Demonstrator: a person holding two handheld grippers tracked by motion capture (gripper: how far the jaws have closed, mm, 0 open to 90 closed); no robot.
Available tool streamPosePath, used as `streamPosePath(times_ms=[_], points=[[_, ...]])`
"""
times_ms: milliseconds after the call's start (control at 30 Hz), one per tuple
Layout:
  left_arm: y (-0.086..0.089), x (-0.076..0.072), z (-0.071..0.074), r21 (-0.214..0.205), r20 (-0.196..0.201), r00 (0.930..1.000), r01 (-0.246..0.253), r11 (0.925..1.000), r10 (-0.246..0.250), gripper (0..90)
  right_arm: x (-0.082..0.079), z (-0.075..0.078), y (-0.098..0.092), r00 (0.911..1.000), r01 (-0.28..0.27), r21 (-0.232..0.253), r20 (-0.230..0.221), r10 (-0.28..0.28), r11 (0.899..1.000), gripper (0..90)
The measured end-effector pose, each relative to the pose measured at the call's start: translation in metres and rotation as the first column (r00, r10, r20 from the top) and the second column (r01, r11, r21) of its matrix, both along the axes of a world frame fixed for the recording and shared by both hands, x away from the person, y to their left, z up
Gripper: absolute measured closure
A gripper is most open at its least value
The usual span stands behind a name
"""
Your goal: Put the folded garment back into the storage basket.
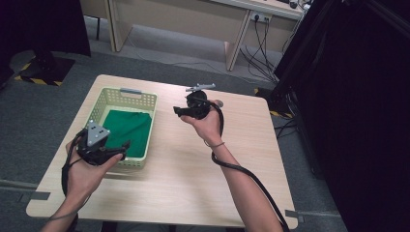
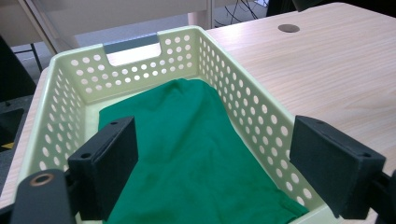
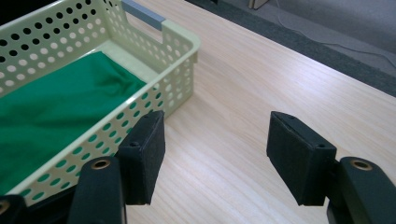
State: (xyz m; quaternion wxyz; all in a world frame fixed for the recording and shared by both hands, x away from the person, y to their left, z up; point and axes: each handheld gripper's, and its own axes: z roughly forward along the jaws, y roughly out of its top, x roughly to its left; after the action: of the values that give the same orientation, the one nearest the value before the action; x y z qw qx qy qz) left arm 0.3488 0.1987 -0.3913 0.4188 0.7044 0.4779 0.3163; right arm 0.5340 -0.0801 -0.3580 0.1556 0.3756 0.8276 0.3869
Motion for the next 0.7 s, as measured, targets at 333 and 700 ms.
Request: streamPosePath(times_ms=[333, 700], points=[[-0.005, 0.001, -0.002, 0.006, -0.002, 0.9998, 0.018, 0.9998, -0.018, 15.2, -0.004, -0.002, -0.022, 0.9995, 0.028, -0.005, 0.014, -0.028, 1.000, 37.5], [-0.010, 0.004, -0.004, 0.013, -0.006, 0.9995, 0.032, 0.9994, -0.032, 15.5, -0.009, -0.005, -0.039, 0.9983, 0.056, -0.003, 0.019, -0.056, 0.998, 37.1]])
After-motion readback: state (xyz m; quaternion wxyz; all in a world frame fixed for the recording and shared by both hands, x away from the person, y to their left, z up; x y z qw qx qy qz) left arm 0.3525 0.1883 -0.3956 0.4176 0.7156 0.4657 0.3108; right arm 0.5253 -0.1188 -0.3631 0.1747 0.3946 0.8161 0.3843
